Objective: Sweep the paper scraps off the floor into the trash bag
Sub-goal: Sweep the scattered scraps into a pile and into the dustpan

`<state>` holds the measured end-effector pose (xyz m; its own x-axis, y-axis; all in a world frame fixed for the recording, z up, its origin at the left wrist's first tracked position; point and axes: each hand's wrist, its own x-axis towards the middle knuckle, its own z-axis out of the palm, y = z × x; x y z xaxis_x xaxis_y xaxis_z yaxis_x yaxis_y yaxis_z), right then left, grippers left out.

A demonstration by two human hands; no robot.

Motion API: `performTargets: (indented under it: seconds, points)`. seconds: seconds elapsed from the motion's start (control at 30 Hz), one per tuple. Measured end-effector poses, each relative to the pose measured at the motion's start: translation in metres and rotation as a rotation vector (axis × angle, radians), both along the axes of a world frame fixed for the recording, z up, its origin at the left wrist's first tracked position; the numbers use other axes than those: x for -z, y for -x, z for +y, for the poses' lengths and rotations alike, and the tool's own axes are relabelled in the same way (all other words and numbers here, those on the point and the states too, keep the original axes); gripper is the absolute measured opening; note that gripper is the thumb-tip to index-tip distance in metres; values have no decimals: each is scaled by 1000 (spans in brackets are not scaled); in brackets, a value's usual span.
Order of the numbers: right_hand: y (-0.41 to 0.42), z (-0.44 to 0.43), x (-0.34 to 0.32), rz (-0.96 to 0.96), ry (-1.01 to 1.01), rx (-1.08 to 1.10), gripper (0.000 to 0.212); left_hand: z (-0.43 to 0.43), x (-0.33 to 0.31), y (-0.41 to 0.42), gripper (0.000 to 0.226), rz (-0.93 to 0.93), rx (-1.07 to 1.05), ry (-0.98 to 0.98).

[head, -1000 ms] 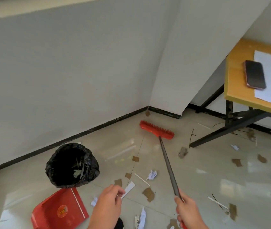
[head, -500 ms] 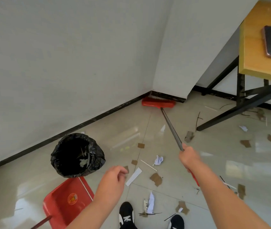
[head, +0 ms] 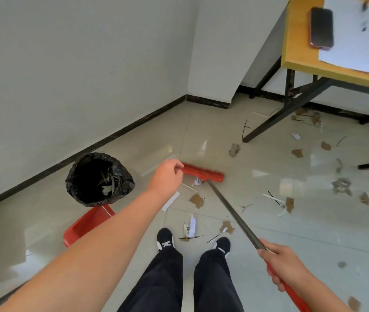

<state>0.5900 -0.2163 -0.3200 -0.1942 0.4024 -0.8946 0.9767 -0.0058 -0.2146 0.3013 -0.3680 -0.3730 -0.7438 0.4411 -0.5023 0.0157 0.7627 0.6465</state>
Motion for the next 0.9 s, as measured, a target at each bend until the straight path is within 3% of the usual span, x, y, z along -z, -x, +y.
performTargets:
  seconds: [0.17,0.33,0.53,0.67,0.9]
  points:
    - [-21,-27,-15,82,-86,121,45,-10,-24,-12,27,-43,-123,-15]
    - [38,17,38,178,-159,249,49,-27,-28,-13,27,-28,-67,46]
    - [74,57,97,45,-176,36,59,-64,-18,-7,21,-1,-17,138]
    - [40,37,94,27,-62,30,50,-84,-9,-1,19,-5,-41,158]
    - [-60,-37,40,-39,37,-104,56,-108,-3,3,19,-62,-112,154]
